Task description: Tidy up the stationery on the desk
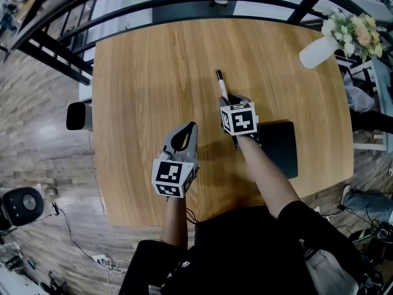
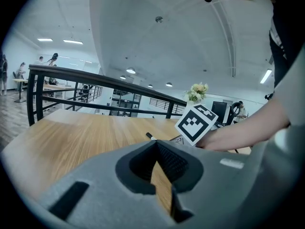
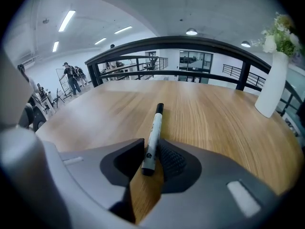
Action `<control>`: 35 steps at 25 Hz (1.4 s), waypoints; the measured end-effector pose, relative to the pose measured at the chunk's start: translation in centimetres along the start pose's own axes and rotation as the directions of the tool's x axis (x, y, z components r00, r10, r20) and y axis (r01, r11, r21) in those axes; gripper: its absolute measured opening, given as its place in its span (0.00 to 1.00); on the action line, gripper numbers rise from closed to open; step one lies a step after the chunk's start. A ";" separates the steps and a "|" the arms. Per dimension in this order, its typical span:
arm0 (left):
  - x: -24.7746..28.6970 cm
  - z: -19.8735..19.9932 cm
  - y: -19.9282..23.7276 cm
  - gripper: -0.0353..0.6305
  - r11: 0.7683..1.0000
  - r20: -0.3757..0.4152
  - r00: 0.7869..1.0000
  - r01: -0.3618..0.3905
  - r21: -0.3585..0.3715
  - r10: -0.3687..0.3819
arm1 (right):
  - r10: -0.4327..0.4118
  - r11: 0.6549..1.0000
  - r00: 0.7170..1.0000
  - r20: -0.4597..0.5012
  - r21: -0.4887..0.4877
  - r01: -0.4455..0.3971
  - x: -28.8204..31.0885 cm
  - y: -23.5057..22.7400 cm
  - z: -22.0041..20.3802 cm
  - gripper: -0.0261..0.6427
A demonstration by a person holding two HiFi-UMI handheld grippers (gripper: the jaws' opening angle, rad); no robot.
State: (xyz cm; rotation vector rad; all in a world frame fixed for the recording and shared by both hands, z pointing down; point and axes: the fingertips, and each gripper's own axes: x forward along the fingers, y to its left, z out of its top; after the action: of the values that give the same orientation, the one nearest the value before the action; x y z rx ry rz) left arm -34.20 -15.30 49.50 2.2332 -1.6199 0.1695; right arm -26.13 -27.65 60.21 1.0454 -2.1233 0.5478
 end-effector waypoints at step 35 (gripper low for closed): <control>-2.0 1.6 -2.7 0.04 1.000 0.031 0.999 -0.007 0.031 0.006 | 0.052 0.999 0.987 0.153 0.008 -0.054 -8.0 1.0 0.4 0.16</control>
State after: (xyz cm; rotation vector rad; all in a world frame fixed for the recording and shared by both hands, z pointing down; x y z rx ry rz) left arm -32.51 -13.35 46.74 2.2643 -1.6523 0.1631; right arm -23.67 -23.25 53.95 1.0699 -2.2900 0.5205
